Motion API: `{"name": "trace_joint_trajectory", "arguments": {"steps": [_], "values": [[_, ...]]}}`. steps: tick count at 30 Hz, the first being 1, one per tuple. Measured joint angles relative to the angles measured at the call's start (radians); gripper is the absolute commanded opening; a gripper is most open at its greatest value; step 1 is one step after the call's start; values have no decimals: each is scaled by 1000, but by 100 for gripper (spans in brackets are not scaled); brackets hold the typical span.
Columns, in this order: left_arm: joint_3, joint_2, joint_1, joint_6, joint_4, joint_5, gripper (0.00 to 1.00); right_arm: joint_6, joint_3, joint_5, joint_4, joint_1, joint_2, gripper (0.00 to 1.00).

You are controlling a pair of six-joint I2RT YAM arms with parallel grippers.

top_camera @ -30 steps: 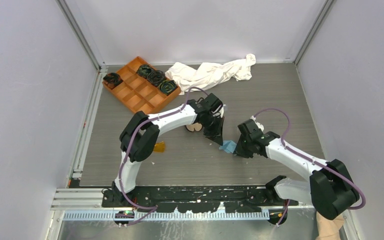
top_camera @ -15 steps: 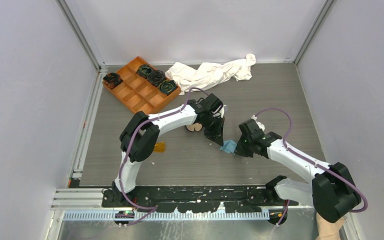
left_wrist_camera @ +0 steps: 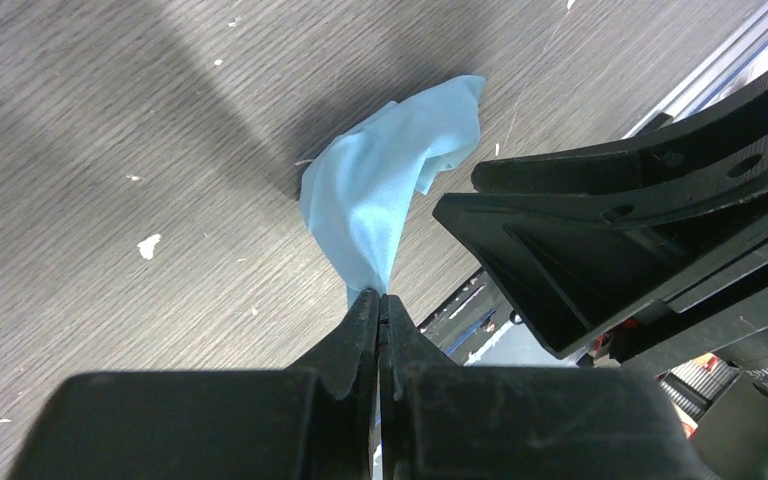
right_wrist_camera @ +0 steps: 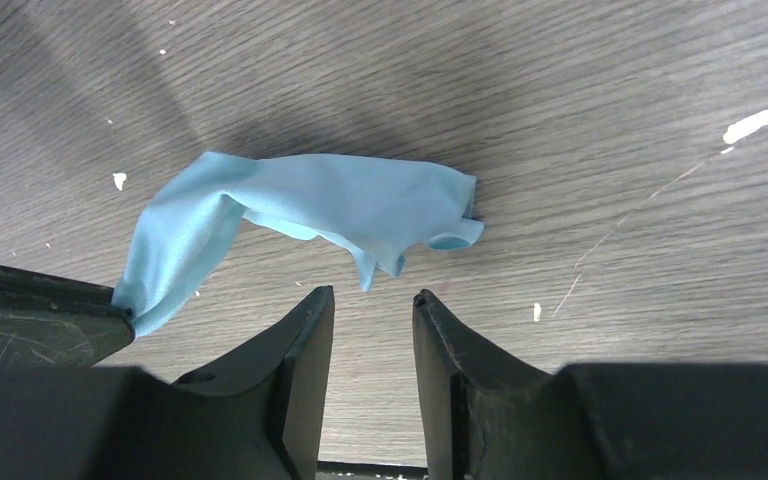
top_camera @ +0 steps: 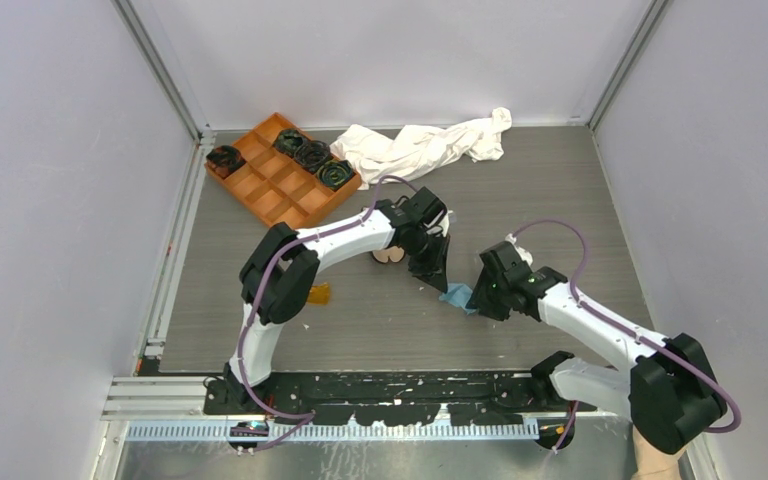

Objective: Organize the sunglasses
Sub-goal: Fold the glasses cleaning cloth at the center of the board.

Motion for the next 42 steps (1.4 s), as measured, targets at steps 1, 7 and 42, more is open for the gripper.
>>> {"name": "trace_joint_trajectory", "arguments": {"steps": [1, 7, 42], "values": [[0, 0, -2, 0, 0, 1, 0, 6, -5, 3, 0, 0, -5, 40], [0, 0, -19, -2, 4, 4, 0, 79, -48, 47, 25, 8, -87, 36], [35, 5, -21, -14, -13, 19, 0, 185, -39, 200, 27, 92, -113, 0]]}}
